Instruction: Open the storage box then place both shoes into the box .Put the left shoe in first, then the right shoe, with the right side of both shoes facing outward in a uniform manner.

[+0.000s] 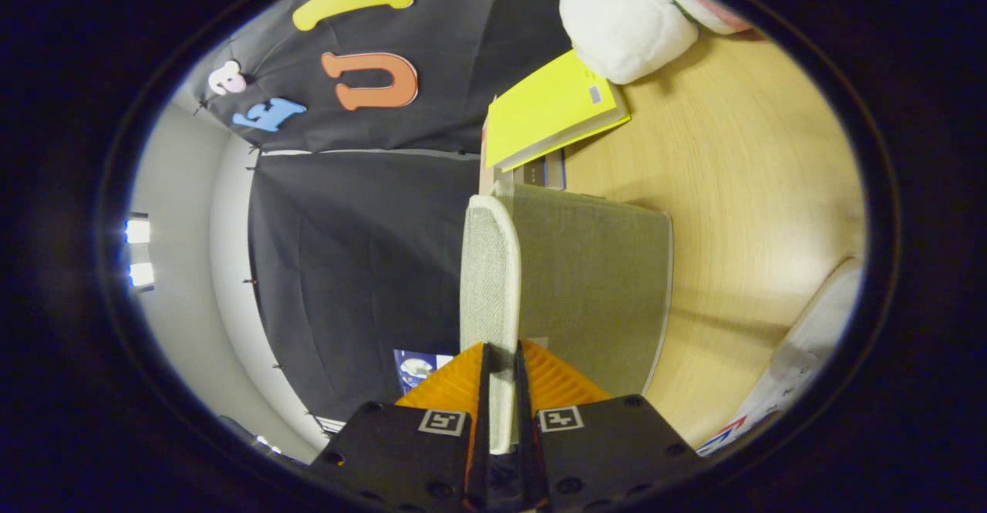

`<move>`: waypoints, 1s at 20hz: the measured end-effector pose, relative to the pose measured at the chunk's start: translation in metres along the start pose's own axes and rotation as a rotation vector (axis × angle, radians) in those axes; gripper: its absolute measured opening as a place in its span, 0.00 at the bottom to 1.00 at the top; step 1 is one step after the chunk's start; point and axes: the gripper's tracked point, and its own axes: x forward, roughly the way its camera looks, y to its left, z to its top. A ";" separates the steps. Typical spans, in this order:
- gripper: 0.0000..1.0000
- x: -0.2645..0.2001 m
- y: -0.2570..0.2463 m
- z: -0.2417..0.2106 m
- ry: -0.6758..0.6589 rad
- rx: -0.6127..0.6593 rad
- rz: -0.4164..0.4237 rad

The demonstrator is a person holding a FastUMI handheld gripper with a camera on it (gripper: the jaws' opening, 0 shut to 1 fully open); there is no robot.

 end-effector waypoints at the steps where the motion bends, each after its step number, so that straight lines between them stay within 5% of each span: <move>1: 0.19 -0.003 0.002 0.001 -0.010 -0.008 -0.009; 4: 0.06 -0.011 0.014 -0.004 -0.035 0.006 -0.020; 14: 0.05 0.007 0.075 -0.017 -0.180 -0.092 -0.211; 20: 0.06 0.051 0.129 -0.018 -0.242 -0.177 -0.239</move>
